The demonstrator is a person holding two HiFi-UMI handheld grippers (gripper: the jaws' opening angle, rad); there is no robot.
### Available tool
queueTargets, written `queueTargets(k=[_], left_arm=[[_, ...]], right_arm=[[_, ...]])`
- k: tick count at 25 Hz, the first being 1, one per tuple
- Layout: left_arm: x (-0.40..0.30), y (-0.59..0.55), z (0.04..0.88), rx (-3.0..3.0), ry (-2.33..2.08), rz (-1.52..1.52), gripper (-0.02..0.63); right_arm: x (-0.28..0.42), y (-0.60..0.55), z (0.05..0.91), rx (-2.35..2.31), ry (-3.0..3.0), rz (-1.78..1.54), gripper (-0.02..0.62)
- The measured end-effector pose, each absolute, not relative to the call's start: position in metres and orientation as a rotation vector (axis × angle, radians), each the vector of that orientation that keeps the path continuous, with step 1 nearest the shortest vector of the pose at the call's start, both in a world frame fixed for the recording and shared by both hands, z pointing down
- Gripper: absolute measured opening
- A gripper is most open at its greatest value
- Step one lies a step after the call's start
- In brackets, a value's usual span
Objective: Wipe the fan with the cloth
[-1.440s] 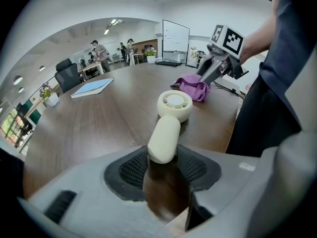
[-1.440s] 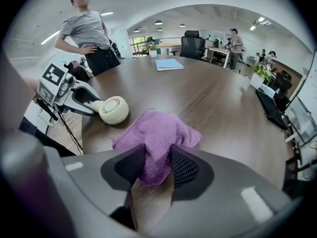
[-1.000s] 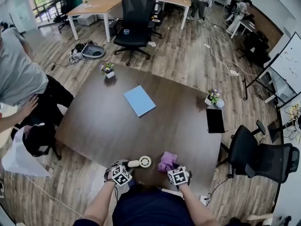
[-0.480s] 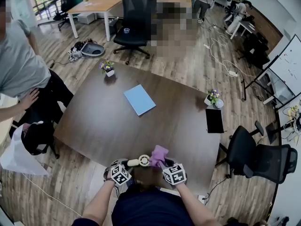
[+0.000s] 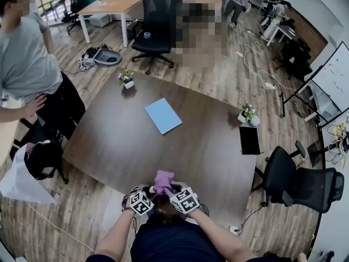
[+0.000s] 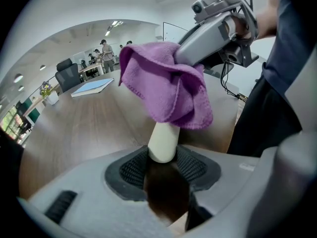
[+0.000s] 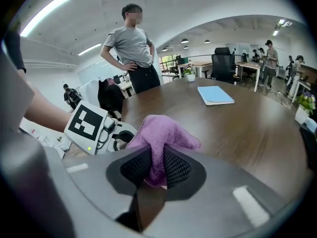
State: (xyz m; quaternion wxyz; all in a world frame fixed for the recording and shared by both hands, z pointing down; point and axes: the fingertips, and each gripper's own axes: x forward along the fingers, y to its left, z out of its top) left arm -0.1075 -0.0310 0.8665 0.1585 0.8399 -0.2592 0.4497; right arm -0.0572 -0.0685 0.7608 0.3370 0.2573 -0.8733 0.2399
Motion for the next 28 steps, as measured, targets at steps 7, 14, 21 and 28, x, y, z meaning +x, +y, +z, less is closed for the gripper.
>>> queueTargets(k=[7, 14, 21, 28], left_arm=[[-0.108, -0.033, 0.867, 2.407, -0.743, 1.259, 0.176], [-0.107, -0.031, 0.866, 2.407, -0.745, 1.254, 0.175], [-0.107, -0.031, 0.866, 2.411, -0.745, 1.249, 0.175], [-0.109, -0.031, 0.867, 2.409, -0.751, 1.241, 0.175]], right_arm=[[-0.089, -0.056, 0.783, 0.561, -2.238, 0.586, 0.078], [-0.102, -0.047, 0.802, 0.481, -2.207, 0.570, 0.077], [-0.111, -0.049, 0.811, 0.449, -2.219, 0.571, 0.075], [-0.111, -0.050, 0.809, 0.465, -2.171, 0.502, 0.074]])
